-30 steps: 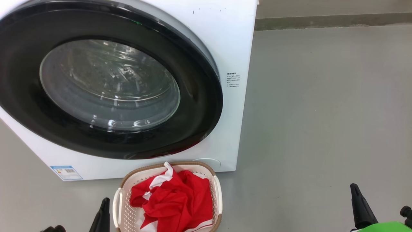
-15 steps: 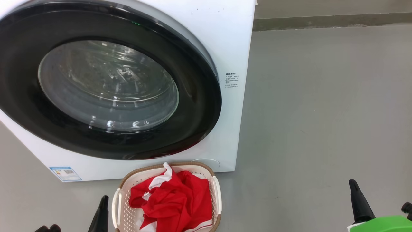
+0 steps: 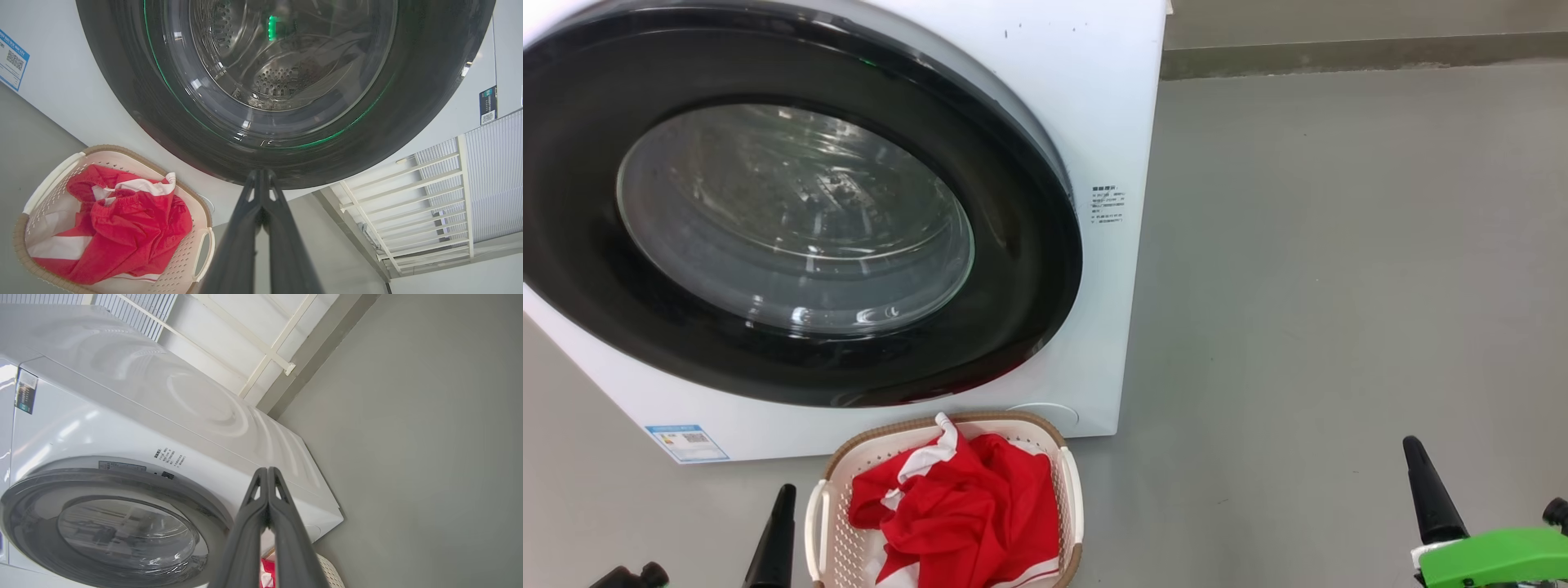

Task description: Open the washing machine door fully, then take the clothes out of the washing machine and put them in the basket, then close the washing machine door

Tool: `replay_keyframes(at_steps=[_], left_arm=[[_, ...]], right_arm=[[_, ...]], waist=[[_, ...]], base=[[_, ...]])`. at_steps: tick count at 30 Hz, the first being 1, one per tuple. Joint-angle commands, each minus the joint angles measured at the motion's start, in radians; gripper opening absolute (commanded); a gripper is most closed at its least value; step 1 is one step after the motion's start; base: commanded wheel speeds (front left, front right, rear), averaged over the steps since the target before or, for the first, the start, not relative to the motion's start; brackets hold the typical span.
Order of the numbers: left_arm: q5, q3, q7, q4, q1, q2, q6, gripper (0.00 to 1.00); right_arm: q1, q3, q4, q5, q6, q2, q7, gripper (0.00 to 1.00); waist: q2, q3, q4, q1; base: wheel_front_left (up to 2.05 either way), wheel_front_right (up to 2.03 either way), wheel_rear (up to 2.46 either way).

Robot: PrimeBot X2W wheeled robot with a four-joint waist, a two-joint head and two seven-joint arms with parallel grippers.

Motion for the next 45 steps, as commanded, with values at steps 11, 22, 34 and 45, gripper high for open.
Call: replay_keyframes(at_steps=[11,22,34,45], left_arm=[[-0.135,0.038,0.035,-0.022,-0.055,0.005,-0.005,0.00],[-0.252,0.048,0.067,-0.022,-0.069,0.005,-0.006,0.00],[-0.381,0.059,0.101,-0.022,-0.083,0.004,-0.006,0.00],[-0.488,0.068,0.130,-0.022,-0.095,0.003,-0.007,0.00]], right_arm=[[-0.073,0.020,-0.021,0.135,-0.001,-0.015,0.038,0.00],[-0.099,0.022,-0.018,0.249,-0.001,-0.015,0.070,0.00],[-0.128,0.025,-0.015,0.372,-0.001,-0.014,0.105,0.00],[-0.151,0.027,-0.012,0.475,-0.001,-0.014,0.135,0.00]], waist=[[0.0000,-0.001,-0.004,-0.0001],[0.0000,-0.003,-0.008,-0.0001],[0.0000,-0.004,-0.012,-0.0001],[0.0000,-0.005,-0.015,-0.0001]], base=[[0.00,0.00,0.00],[0.00,0.00,0.00],[0.00,0.00,0.00],[0.00,0.00,0.00]])
